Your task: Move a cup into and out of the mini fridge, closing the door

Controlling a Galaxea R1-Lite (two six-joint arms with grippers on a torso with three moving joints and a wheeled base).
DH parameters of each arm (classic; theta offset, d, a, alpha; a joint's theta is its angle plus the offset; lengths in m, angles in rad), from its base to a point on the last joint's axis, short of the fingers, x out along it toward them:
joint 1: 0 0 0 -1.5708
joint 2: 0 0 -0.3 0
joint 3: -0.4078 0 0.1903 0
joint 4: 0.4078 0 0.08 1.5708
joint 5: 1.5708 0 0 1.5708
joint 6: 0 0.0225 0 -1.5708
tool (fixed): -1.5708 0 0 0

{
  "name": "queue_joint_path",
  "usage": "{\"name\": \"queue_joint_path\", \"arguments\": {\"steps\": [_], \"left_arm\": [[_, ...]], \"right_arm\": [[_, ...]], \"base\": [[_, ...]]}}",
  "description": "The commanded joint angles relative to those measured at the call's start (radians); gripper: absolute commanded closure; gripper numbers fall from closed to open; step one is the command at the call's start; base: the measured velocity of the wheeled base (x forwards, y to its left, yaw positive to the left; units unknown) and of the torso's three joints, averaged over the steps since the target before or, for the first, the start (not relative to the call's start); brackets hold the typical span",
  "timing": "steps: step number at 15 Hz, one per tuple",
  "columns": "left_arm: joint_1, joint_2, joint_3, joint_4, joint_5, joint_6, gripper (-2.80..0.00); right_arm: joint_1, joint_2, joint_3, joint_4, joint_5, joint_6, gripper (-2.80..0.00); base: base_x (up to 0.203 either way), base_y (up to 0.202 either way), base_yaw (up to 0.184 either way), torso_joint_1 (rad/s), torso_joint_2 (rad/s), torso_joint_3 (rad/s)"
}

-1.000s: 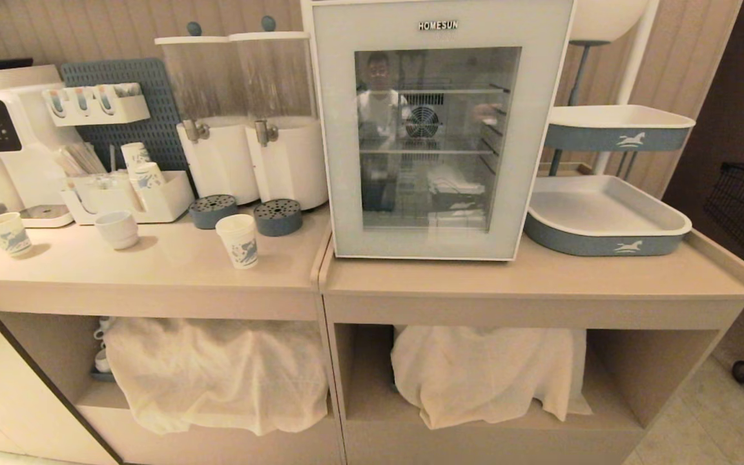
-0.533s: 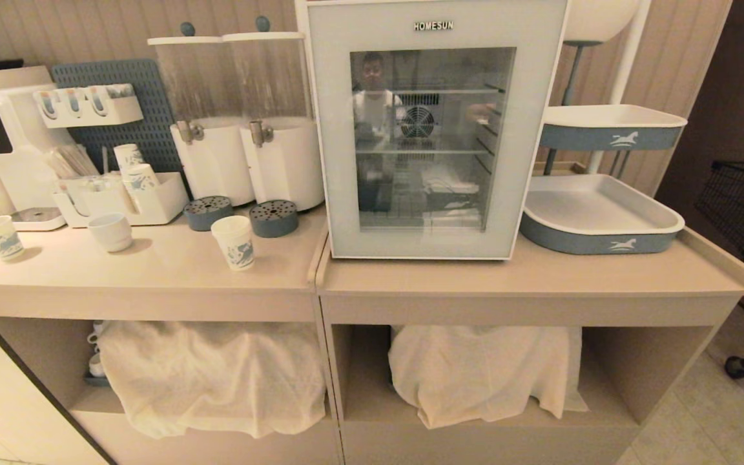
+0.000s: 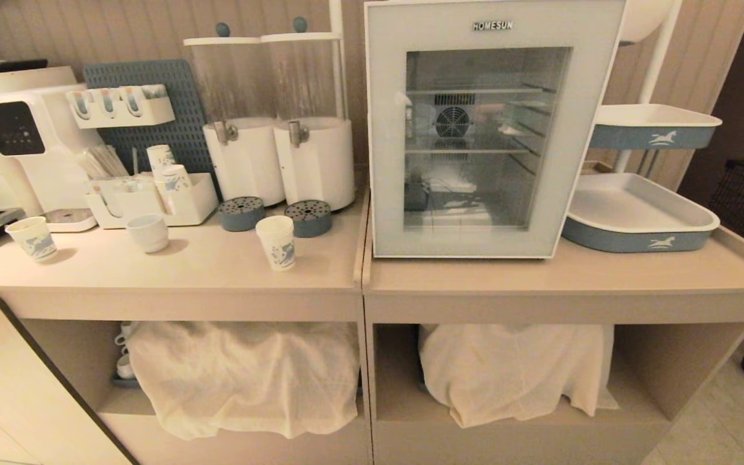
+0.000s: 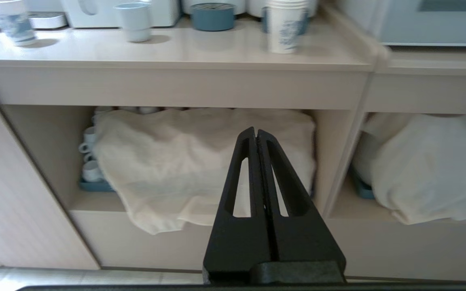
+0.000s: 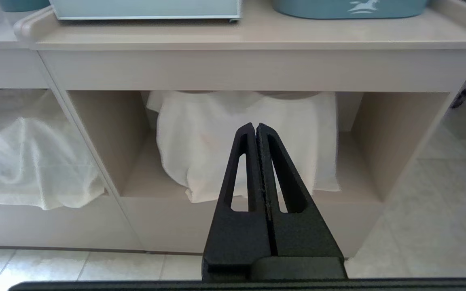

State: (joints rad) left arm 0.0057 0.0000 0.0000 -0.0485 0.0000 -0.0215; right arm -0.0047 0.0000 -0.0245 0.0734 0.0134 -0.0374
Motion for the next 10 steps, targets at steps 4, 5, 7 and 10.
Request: {"name": "queue_joint_path", "arguments": {"steps": [4, 5, 7, 10], "left_arm": [[0.000, 0.000, 0.018, -0.001, 0.002, 0.000, 0.00], [0.000, 0.000, 0.018, -0.001, 0.000, 0.000, 0.00], [0.000, 0.000, 0.018, -0.001, 0.001, 0.000, 0.00], [0.000, 0.000, 0.018, -0.001, 0.000, -0.002, 0.00]], "right_arm": [[0.000, 0.000, 0.000, 0.000, 0.000, 0.001, 0.00], [0.000, 0.000, 0.000, 0.000, 0.000, 0.001, 0.00], [0.000, 0.000, 0.000, 0.000, 0.000, 0.001, 0.00], [0.000, 0.000, 0.000, 0.000, 0.000, 0.001, 0.00]], "base": [[0.000, 0.193, -0.001, 0.002, 0.00, 0.002], [0.000, 0.191, -0.002, 0.002, 0.01, -0.002], [0.000, 0.191, 0.001, 0.000, 0.00, 0.000], [0.000, 0.191, 0.001, 0.004, 0.00, 0.004]]}}
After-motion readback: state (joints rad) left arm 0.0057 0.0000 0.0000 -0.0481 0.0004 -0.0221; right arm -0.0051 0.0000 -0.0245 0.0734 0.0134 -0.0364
